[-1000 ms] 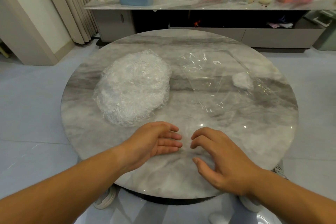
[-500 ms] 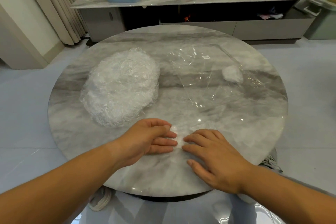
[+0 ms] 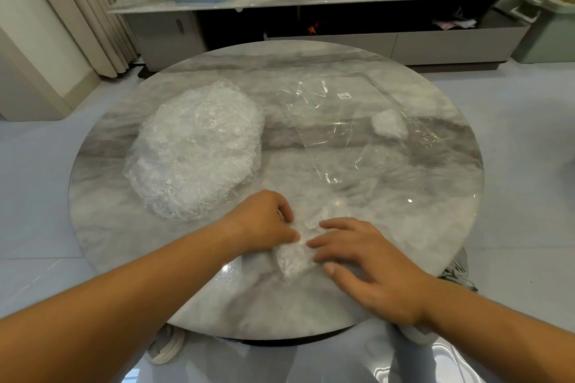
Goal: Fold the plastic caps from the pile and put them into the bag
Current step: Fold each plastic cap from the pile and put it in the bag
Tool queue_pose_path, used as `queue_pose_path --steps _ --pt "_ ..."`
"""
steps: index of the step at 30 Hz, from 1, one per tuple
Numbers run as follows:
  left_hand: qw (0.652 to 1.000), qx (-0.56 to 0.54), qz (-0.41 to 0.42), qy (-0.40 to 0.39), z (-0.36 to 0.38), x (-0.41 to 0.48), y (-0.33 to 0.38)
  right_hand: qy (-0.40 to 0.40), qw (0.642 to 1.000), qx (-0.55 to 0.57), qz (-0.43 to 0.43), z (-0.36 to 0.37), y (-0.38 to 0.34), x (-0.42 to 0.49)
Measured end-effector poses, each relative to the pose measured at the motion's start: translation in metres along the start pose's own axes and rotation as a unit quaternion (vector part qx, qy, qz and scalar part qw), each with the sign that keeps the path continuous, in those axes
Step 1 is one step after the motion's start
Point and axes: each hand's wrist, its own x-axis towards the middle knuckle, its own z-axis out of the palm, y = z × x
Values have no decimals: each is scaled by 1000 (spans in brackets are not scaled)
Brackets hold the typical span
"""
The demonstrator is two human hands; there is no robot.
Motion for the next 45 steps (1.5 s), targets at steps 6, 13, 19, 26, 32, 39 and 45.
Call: queue_pose_path --steps 6,13,19,26,32,39,45 --pt "999 -40 -11 -2 5 -8 -5 150 963 85 207 -14 2 21" --pt "993 -114 -7 -8 7 -13 -7 106 913 179 352 -19 -9 52" --pt "986 -164 -13 1 1 -19 -8 104 885 259 372 -19 -13 62" --pt "943 -307 -124 -33 -4 -27 -6 125 919 297 227 -16 -27 52" --pt "843 -485 -187 -142 -10 -31 -4 98 972 160 139 -4 -28 43" --pt "803 -549 -171 -154 -10 -36 -12 -6 998 -63 -7 8 -27 26" --pt "845 -514 -135 -58 3 -30 -16 -9 999 7 -36 7 -27 12"
